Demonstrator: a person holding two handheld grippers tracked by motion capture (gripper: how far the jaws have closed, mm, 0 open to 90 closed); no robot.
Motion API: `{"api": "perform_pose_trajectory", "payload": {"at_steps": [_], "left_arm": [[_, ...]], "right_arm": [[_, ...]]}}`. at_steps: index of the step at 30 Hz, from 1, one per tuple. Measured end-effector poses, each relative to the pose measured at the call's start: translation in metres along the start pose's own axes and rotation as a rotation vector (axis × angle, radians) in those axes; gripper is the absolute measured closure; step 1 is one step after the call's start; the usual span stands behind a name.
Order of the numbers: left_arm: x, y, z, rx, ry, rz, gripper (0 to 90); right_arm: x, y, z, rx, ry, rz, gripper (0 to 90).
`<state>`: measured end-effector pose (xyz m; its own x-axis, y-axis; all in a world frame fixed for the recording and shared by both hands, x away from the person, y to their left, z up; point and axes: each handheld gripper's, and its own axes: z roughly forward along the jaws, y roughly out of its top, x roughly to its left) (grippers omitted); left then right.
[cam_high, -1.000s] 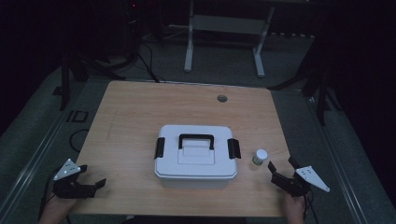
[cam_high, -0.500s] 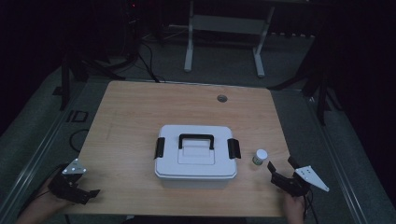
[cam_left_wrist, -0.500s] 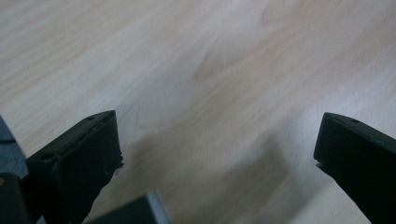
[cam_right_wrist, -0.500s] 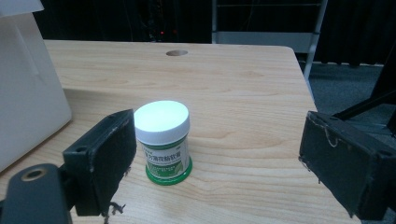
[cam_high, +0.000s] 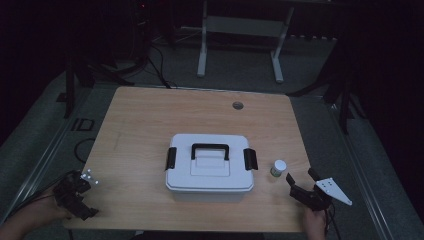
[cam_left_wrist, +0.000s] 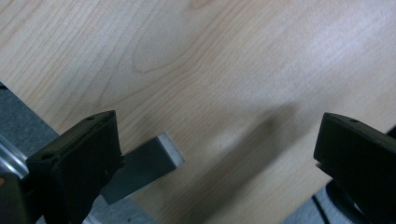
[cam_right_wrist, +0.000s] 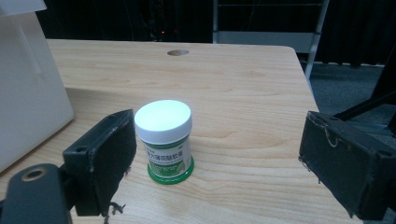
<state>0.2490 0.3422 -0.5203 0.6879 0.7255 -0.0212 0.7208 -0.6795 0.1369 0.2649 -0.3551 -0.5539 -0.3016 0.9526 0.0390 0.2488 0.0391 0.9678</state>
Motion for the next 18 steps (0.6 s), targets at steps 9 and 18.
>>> {"api": "perform_pose_trajectory", "payload": {"at_steps": [9,18], "left_arm": [[0.0,0.013,-0.003,0.172,0.002,-0.002,0.3],[-0.009,0.029,-0.013,0.149,-0.077,0.019,0.3]], "right_arm": [[0.0,0.0,0.0,0.001,0.001,0.002,10.8],[-0.001,0.0,0.0,-0.001,0.005,0.01,10.8]]}}
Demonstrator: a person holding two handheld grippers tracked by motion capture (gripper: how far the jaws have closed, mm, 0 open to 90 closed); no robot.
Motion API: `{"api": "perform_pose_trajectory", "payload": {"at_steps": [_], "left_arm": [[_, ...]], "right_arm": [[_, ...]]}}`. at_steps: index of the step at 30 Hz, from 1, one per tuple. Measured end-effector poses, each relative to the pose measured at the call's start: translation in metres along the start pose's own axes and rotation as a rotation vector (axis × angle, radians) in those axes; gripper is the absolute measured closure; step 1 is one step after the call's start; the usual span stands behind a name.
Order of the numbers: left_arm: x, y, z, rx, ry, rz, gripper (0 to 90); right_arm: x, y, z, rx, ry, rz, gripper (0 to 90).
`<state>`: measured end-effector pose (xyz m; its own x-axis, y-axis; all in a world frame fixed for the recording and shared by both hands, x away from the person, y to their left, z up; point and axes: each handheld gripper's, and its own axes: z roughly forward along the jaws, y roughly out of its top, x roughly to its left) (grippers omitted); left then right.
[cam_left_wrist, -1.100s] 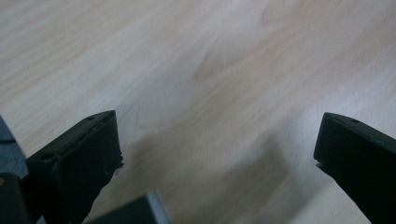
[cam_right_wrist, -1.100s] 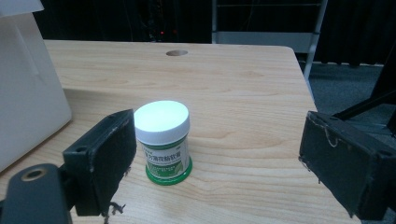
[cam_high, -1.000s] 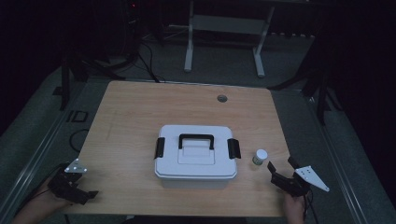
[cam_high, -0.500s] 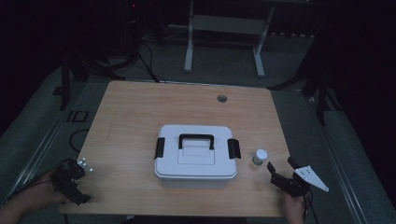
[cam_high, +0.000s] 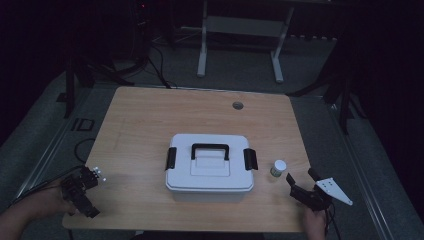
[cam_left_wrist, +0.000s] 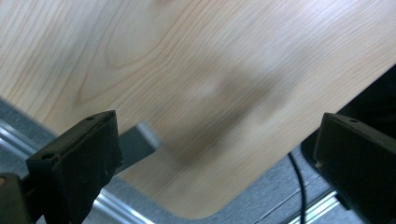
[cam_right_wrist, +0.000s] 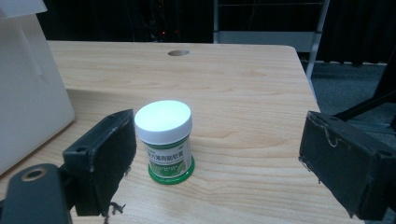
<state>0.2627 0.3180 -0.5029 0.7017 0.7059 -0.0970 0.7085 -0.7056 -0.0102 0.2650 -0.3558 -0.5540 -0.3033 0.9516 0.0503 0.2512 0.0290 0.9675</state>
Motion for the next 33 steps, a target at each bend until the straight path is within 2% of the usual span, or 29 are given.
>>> {"api": "perform_pose_trajectory", "payload": {"at_steps": [5,10,16,18,20,21,31,33], "left_arm": [[-0.009,0.01,-0.003,0.015,-0.009,0.044,0.3],[-0.017,0.023,-0.016,0.004,0.0,0.091,1.3],[-0.023,0.037,-0.032,0.01,0.013,0.124,1.3],[-0.025,0.043,-0.037,0.006,0.005,0.14,1.3],[-0.027,0.049,-0.042,-0.002,0.01,0.15,1.3],[-0.028,0.054,-0.046,-0.003,0.002,0.162,1.3],[-0.048,0.091,-0.082,-0.042,0.028,0.265,1.3],[-0.051,0.096,-0.088,-0.067,0.009,0.281,1.3]], "right_arm": [[0.0,0.0,0.0,0.001,0.004,0.002,10.7],[0.0,0.0,0.0,0.001,0.003,0.005,10.8],[-0.001,0.0,0.0,0.001,0.007,0.006,10.7],[-0.001,0.0,0.0,0.0,0.011,0.008,10.8],[-0.001,0.0,0.0,-0.002,0.012,0.009,10.8],[-0.001,0.0,0.0,-0.003,0.015,0.012,10.8],[-0.002,0.0,0.0,-0.002,0.016,0.015,10.8],[-0.002,0.0,0.0,-0.003,0.018,0.017,10.8]]}}
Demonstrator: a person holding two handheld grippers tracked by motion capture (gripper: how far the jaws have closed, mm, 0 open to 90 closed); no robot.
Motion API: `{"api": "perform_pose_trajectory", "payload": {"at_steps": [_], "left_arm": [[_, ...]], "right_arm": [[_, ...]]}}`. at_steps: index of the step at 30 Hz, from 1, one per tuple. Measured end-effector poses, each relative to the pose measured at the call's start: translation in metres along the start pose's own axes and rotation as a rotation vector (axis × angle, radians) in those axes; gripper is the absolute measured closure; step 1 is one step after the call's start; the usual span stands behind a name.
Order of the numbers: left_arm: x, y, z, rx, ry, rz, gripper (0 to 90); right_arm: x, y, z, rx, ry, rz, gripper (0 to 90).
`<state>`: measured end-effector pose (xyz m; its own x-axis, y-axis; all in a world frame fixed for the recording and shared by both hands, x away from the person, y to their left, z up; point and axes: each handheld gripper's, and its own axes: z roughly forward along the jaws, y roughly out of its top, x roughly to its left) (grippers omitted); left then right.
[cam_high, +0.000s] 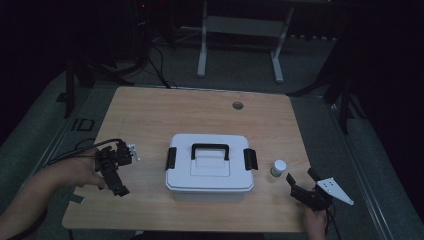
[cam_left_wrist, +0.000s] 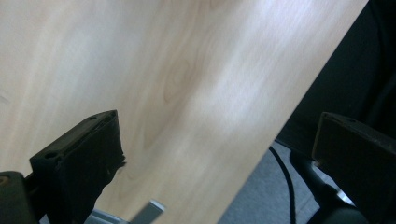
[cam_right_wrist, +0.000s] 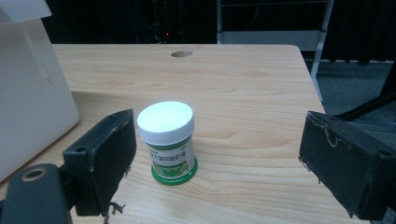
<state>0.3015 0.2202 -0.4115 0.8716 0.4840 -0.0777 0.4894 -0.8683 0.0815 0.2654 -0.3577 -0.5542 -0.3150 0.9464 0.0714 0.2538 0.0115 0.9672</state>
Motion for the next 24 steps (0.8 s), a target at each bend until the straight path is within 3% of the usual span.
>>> {"api": "perform_pose_trajectory", "payload": {"at_steps": [2,15,19,24], "left_arm": [[0.0,0.005,-0.003,-0.011,0.002,0.009,1.3],[-0.008,0.041,-0.017,0.032,0.015,0.096,1.3],[-0.01,0.05,-0.025,0.004,0.015,0.126,1.3],[-0.013,0.063,-0.034,0.002,0.01,0.159,1.3]], "right_arm": [[0.0,0.0,0.0,0.0,0.001,0.001,10.8],[-0.001,0.0,0.0,0.0,0.009,0.003,10.8],[-0.001,0.0,0.0,0.0,0.01,0.005,10.7],[-0.001,0.0,0.0,0.001,0.014,0.008,10.7]]}}
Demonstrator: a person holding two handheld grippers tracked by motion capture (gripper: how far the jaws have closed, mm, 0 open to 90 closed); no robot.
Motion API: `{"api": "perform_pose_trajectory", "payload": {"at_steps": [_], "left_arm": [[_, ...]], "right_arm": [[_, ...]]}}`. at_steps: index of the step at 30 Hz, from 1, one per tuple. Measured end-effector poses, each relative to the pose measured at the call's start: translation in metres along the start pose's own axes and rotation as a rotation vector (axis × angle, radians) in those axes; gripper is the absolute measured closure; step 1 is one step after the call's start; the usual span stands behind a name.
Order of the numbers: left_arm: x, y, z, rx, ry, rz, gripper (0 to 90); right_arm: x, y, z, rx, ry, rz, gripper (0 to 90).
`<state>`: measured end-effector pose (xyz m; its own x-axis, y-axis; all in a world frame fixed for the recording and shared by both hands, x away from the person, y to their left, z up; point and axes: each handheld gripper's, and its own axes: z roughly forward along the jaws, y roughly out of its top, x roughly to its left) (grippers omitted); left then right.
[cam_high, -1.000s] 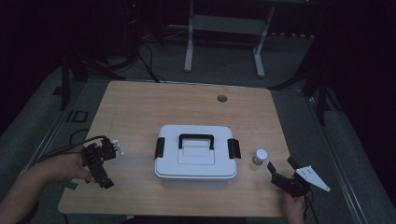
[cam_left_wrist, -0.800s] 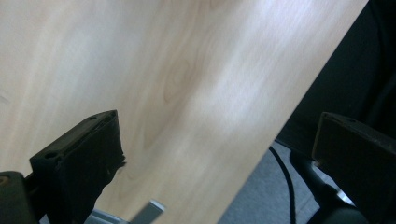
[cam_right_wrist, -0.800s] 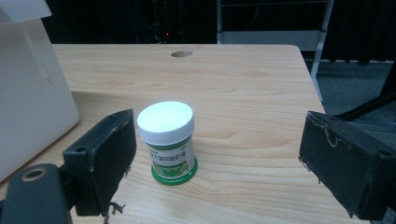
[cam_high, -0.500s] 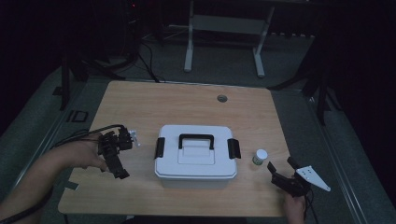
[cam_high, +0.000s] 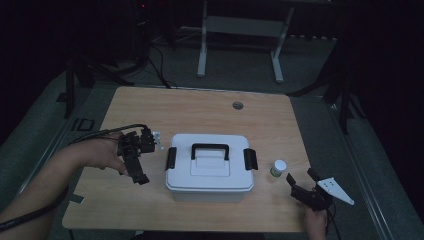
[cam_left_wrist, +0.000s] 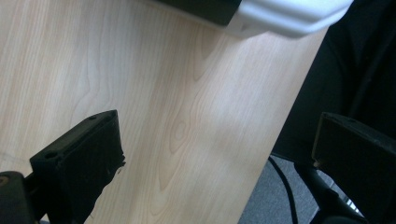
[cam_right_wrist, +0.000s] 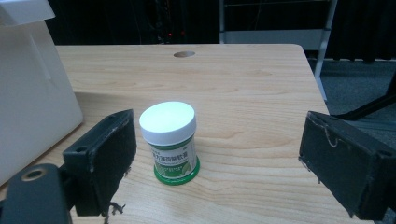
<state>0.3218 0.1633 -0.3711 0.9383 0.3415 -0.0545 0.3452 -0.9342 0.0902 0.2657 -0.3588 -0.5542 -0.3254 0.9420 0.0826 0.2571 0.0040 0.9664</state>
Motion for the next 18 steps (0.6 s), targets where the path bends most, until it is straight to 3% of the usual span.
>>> {"api": "perform_pose_trajectory", "payload": {"at_steps": [12,18], "left_arm": [[0.008,0.034,-0.012,-0.018,0.018,0.023,4.8],[0.004,0.054,-0.013,-0.013,0.022,0.071,5.1]], "right_arm": [[0.0,0.0,0.0,0.002,0.009,0.0,10.8],[-0.001,0.0,0.0,0.001,0.013,0.004,10.8]]}}
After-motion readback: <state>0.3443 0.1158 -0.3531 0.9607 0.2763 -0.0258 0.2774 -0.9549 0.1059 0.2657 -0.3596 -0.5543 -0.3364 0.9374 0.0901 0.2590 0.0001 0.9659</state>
